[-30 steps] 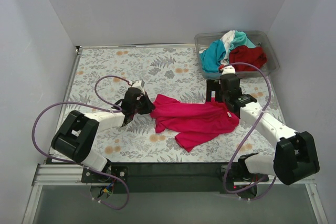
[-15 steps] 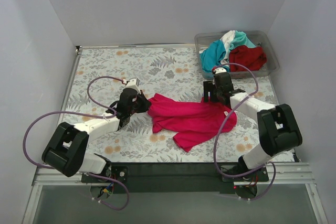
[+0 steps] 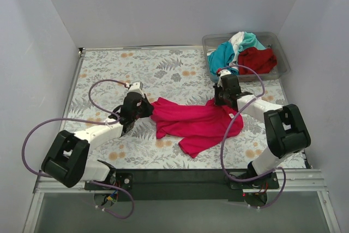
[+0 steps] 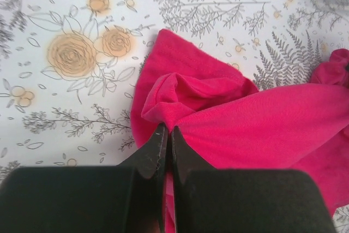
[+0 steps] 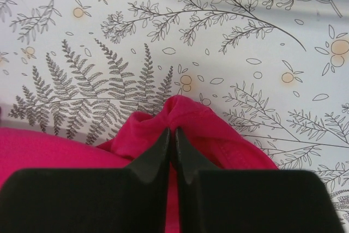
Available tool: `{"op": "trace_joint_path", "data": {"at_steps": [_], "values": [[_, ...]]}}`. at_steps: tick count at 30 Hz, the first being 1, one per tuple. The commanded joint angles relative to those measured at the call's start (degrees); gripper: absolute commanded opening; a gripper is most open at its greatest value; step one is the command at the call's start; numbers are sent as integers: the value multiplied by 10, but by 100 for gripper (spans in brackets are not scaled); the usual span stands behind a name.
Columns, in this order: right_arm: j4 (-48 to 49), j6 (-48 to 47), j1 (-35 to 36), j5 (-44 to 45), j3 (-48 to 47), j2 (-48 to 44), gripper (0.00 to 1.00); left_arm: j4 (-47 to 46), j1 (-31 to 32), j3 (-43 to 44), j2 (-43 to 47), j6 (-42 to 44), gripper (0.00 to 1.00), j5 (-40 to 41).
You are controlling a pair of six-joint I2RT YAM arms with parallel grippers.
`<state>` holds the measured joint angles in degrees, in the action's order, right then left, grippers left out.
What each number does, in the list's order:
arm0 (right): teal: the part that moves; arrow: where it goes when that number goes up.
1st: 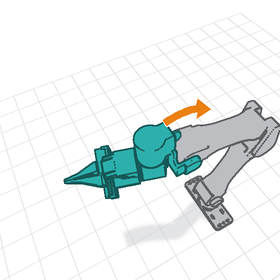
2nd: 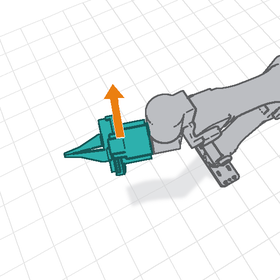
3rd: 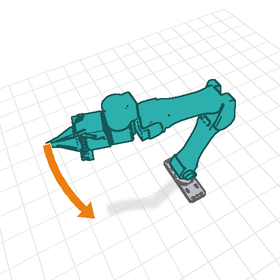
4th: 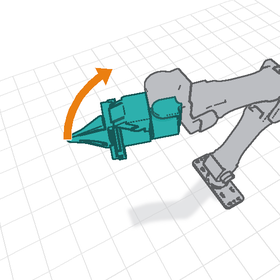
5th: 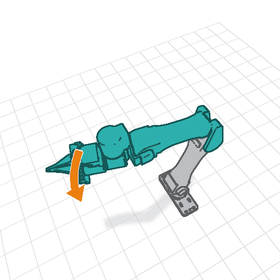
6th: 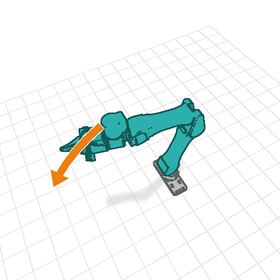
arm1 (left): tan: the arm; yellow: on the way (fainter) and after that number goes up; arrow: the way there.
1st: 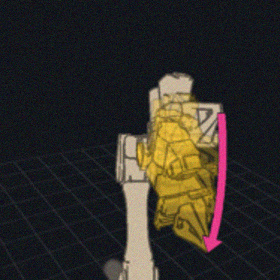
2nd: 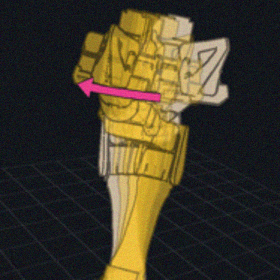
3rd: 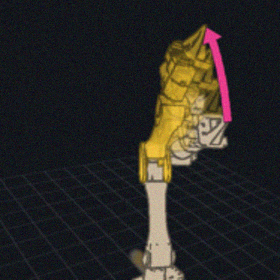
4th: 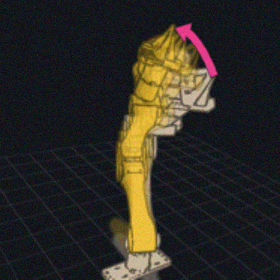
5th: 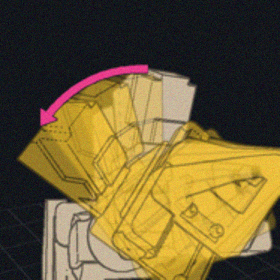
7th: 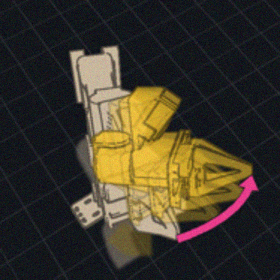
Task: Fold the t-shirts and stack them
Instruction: Flatten the tshirt out
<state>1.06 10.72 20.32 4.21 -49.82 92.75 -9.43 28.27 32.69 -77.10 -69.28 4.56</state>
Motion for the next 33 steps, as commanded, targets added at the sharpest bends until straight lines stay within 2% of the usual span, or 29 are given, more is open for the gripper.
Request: {"op": "trace_joint_path", "data": {"at_steps": [1, 4, 8, 11, 18, 24, 33], "values": [[13, 1, 2, -23, -21, -59, 1, 7, 1, 14, 60, 21, 0, 60], [-3, -1, 16, -16, -31, -129, 1, 15, 1, 30, 126, 32, 0, 102], [-11, -10, 45, -4, -63, -226, 1, 54, 2, 81, 171, 64, 0, 128], [-35, -21, 78, 12, -87, -272, 1, 67, 4, 113, 193, 87, 0, 96], [-56, -47, 149, 41, -145, -341, 1, 110, 6, 159, 296, 115, 0, 88], [-86, -65, 212, 49, -193, -391, 1, 142, 9, 194, 376, 98, 0, 58], [-144, -83, 236, 26, -292, -441, 1, 225, 10, 304, 388, 84, 0, -27]]}}
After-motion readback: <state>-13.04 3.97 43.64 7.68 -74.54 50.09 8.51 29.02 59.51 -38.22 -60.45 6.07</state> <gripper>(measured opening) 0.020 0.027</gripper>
